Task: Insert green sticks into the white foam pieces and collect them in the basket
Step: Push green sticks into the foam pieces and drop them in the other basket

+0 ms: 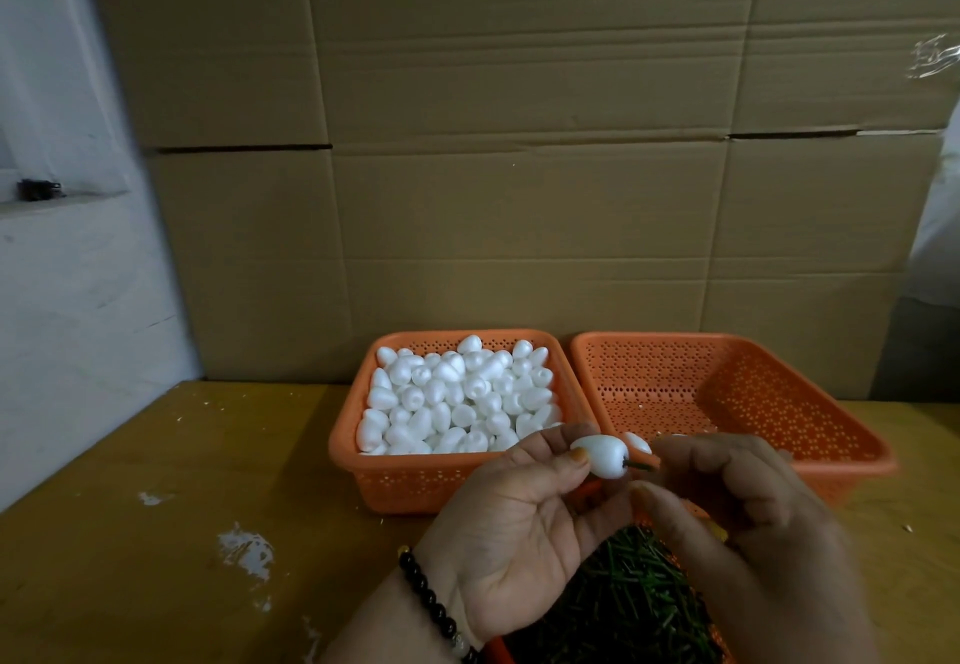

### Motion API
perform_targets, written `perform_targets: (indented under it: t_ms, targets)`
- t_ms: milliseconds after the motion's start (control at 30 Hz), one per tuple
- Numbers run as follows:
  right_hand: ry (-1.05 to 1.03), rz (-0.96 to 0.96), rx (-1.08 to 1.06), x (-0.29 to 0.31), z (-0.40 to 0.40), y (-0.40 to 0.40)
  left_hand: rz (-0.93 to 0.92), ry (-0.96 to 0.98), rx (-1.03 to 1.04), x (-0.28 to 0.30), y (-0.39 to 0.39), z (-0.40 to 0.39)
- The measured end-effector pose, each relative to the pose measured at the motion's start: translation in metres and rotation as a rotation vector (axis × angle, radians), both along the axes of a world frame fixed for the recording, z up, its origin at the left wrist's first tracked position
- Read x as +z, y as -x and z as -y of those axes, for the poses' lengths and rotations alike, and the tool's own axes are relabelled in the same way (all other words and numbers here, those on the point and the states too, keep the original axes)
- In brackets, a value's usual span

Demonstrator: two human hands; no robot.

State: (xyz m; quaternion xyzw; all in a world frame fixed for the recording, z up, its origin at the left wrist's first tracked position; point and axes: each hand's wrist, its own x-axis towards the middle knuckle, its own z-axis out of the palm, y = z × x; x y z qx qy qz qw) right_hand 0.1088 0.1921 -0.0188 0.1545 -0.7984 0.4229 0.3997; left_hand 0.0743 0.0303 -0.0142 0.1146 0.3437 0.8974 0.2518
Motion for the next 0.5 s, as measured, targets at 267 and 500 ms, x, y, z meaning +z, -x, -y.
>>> perform_targets:
  t_ms: [267, 500]
  targets:
    - [0.007, 0.055, 0.077, -0.0014, -0.0013, 0.0006, -0.054, 0.074, 0.157, 0.0006, 0.0031, -0.0026]
    - [-0.04, 0.047, 0.068, -0.0032, -0.0014, 0.0022, -0.075, 0.13, 0.217, 0.0047, 0.0014, -0.0026]
